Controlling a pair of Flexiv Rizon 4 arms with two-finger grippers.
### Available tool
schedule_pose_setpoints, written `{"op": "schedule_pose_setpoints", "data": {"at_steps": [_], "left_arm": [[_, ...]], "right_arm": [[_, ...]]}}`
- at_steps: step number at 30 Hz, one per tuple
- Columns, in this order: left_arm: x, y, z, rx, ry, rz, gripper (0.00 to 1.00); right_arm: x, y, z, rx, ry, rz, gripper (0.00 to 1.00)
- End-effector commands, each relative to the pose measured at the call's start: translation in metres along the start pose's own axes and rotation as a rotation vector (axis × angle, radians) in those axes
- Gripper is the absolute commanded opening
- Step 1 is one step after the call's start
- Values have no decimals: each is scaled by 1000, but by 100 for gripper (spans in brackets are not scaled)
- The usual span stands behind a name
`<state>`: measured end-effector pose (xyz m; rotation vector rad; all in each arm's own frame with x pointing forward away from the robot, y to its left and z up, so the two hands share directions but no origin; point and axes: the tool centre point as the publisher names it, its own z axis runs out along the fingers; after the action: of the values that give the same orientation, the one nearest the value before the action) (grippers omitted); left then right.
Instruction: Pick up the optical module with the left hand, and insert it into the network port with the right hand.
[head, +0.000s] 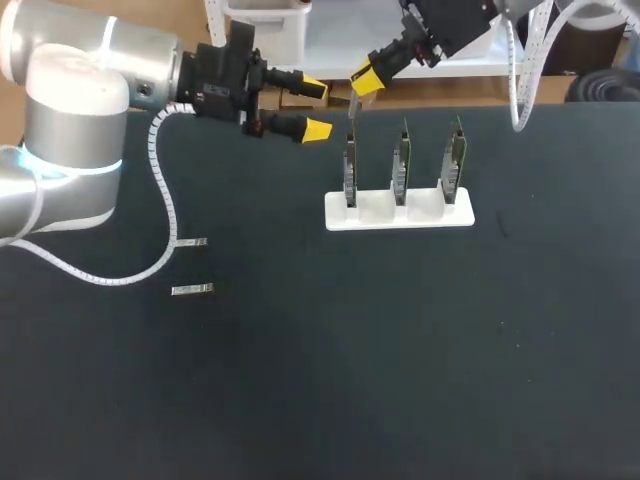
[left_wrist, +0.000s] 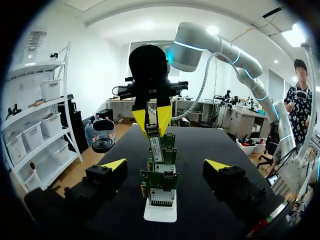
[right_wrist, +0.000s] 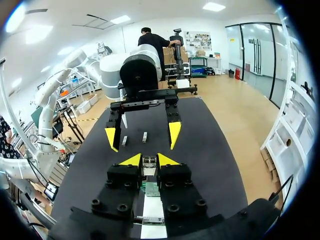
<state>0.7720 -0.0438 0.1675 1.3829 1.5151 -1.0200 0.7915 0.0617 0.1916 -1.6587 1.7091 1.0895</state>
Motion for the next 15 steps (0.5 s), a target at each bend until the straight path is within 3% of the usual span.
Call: {"op": "schedule_pose_setpoints", "data": {"at_steps": [1, 15], "left_arm": [[0, -7, -8, -28, 28, 13, 100], [7, -5, -14, -44, 81, 18, 100]], "right_arm": [[1, 2, 0, 5, -4, -3, 0], [0, 1, -1, -2, 4, -4, 0]]}}
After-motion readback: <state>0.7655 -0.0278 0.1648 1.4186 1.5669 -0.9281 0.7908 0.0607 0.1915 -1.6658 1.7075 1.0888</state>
